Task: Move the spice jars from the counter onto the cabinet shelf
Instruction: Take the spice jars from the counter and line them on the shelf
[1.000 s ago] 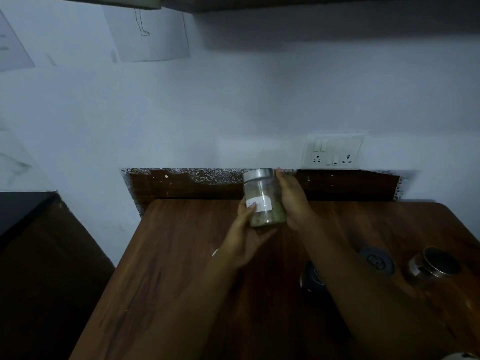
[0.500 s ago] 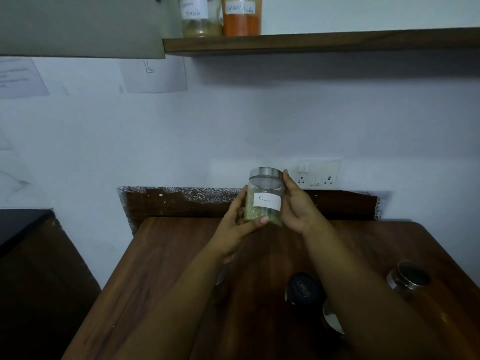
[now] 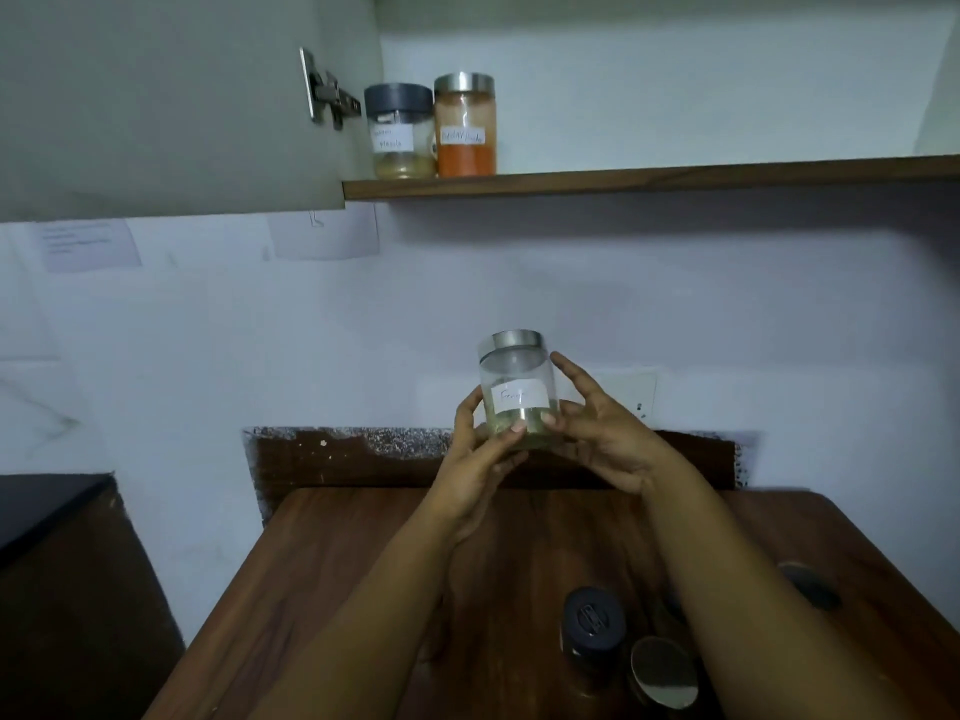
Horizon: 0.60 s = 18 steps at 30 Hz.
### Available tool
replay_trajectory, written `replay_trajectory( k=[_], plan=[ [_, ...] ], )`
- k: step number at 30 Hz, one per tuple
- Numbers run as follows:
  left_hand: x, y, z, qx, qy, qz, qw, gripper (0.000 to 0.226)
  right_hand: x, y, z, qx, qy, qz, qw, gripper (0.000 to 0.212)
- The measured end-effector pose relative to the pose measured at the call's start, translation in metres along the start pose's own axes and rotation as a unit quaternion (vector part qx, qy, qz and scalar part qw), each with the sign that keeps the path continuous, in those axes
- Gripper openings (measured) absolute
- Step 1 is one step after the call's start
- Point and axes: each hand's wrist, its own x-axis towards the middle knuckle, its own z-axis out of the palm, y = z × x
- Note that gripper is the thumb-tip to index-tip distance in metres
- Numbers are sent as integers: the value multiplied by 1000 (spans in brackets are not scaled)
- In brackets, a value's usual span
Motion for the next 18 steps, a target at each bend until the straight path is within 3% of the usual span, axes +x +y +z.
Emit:
replay_trajectory(
  k=[3, 10, 18],
  plan=[
    [8, 34, 2, 34, -47, 19, 998, 79, -2, -27, 7, 4, 0, -55, 998, 95],
    [37, 120, 30, 168, -41, 173, 970, 82, 8, -120, 23, -83, -12, -159, 984, 102],
    [94, 185, 61, 208, -41, 281, 936, 81, 34, -215, 24, -196, 13, -215, 957, 105]
  ],
)
